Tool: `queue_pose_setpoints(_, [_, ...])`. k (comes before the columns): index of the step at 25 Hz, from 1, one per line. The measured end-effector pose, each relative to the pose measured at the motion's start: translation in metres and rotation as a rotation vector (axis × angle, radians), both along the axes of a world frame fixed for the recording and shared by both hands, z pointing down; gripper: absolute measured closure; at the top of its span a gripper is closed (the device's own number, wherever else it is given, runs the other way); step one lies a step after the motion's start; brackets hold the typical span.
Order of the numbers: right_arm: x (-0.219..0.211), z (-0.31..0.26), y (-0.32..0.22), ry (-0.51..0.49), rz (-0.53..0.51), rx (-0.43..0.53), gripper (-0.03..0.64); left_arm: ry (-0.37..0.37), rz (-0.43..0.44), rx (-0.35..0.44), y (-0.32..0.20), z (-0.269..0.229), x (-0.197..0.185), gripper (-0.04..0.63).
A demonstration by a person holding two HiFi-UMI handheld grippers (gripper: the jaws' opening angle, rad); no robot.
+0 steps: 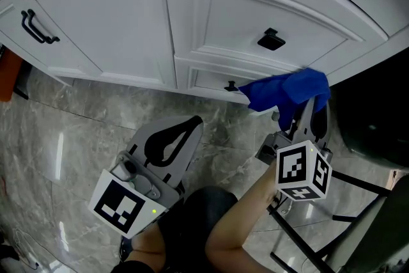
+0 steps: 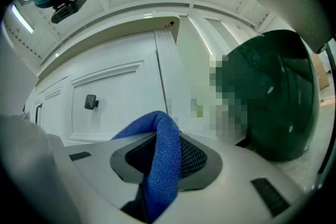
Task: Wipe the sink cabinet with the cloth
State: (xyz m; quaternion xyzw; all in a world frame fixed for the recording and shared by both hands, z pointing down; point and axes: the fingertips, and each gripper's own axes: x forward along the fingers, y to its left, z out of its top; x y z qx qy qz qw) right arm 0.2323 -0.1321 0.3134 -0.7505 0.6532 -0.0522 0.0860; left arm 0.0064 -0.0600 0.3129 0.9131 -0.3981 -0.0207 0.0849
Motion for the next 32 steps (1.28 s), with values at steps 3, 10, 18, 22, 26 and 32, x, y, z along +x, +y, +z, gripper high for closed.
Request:
queue_pose_setpoints(3, [0.004, 0.004, 0.000, -0.010, 0.010, -0.011, 0.502, -0.004, 0.000, 0.000, 0.000, 0.000, 0.000, 0.591])
queue_pose_setpoints(10, [0.003, 0.002, 0.000, 0.009, 0.012, -0.015, 0.502, -0.006, -0.005, 0.003, 0.001, -0.001, -0.001, 0.591])
queue_pose_setpoints(18, [-0.018, -0.011, 0.002, 0.007, -0.079, -0.002, 0.502, 0.000, -0.019, 0.011, 0.002, -0.006, -0.005, 0.591])
queue_pose_setpoints(22, [-0.109, -0.046, 0.004, 0.024, -0.440, 0.104, 0.503, -0.004, -0.027, 0.017, 0.005, -0.009, -0.007, 0.591])
queue_pose_setpoints(26, [-0.181, -0.049, 0.008, 0.071, -0.643, 0.127, 0.503, -0.053, -0.050, 0.025, 0.009, -0.010, -0.010, 0.591])
queue_pose_setpoints(32, [-0.238, -0.011, -0.001, 0.128, -0.758, -0.003, 0.502, -0.056, -0.106, 0.036, 0.009, -0.014, -0.030, 0.591])
